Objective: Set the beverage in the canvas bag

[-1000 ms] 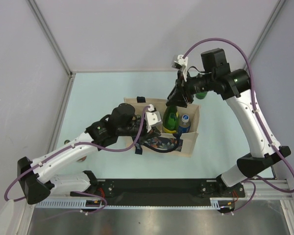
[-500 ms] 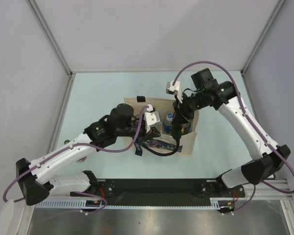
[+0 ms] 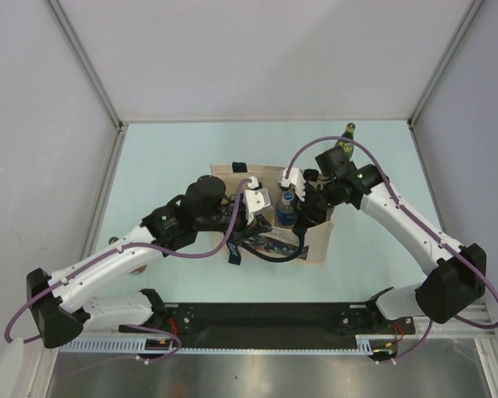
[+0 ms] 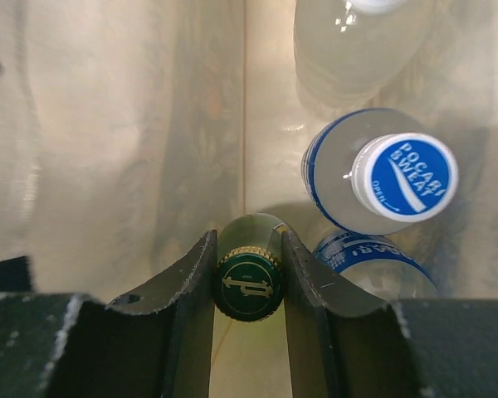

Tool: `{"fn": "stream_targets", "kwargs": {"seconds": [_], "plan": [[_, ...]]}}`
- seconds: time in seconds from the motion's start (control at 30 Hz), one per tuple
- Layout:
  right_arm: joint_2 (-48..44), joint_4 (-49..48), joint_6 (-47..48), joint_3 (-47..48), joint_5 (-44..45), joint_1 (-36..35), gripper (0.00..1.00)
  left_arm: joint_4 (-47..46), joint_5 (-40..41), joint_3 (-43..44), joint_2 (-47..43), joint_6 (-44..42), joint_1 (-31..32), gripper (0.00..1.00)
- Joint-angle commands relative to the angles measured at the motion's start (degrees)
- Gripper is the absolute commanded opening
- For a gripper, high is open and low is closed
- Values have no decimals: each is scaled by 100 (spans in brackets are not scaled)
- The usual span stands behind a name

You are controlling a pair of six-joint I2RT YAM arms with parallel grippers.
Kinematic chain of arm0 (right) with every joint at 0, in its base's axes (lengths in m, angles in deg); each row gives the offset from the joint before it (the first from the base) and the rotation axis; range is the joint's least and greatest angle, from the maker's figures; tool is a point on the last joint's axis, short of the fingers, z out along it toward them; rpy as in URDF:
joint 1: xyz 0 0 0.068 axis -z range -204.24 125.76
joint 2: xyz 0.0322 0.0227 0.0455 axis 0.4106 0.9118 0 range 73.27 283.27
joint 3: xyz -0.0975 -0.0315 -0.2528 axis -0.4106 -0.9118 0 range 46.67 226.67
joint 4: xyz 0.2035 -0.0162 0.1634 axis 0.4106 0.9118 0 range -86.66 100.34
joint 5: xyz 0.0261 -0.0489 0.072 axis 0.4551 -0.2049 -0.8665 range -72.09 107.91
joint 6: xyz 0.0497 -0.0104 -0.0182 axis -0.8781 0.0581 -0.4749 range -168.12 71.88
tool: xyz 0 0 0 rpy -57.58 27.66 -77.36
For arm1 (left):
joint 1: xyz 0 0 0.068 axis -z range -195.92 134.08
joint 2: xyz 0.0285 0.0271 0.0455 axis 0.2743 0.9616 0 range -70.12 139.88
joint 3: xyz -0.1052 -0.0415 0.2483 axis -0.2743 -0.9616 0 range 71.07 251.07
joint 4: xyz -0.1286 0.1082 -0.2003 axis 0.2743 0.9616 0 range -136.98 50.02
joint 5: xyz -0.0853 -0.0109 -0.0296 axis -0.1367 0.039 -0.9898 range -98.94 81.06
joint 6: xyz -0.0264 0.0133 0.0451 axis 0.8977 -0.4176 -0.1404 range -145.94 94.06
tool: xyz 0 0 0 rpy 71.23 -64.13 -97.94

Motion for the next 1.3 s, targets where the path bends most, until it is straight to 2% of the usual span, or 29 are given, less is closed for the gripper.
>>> {"fn": "stream_targets", "kwargs": {"seconds": [0.0,0.13,0.17,0.23,0.27,0.33,0.43,0.47,0.5,0.6,0.67,0.7,0.73,0.93,1.17,1.27], "plan": [[-387,-203,64,-293,-184,-96,0,-603,-175,83,-279,133,57,0],[-449,-159,249,-548,-104,-105,7,-612,-201,48,-253,177,57,0],[-484,-115,275,-610,-95,-105,13,-621,-193,39,-236,195,57,4],[-537,-71,389,-663,-77,-114,18,-621,-201,4,-244,230,66,8],[-546,-19,433,-672,-69,-105,23,-638,-175,-13,-244,239,57,16],[-616,25,495,-681,-77,-114,29,-656,-140,-49,-236,274,57,22],[-686,113,522,-602,-104,-114,44,-674,-105,-75,-235,309,57,37],[-695,148,530,-575,-112,-114,45,-691,-105,-92,-235,318,57,43],[-704,166,539,-540,-130,-105,48,-683,-113,-84,-235,327,57,46],[-757,245,539,-382,-191,-105,50,-683,-79,-58,-244,371,57,55],[-765,298,522,-189,-209,-114,57,-683,-17,-31,-279,379,57,61],[-766,307,513,-119,-253,-105,57,-691,35,12,-297,388,57,63],[-766,324,487,56,-271,-105,64,-691,114,30,-349,397,57,68],[-704,368,249,584,-490,-96,68,-849,1037,180,-779,415,57,82],[-564,333,-58,1349,-789,0,68,-1122,2021,154,-1272,686,57,89],[-450,26,-549,1779,-955,167,69,-1131,2644,101,-1413,853,57,92]]}}
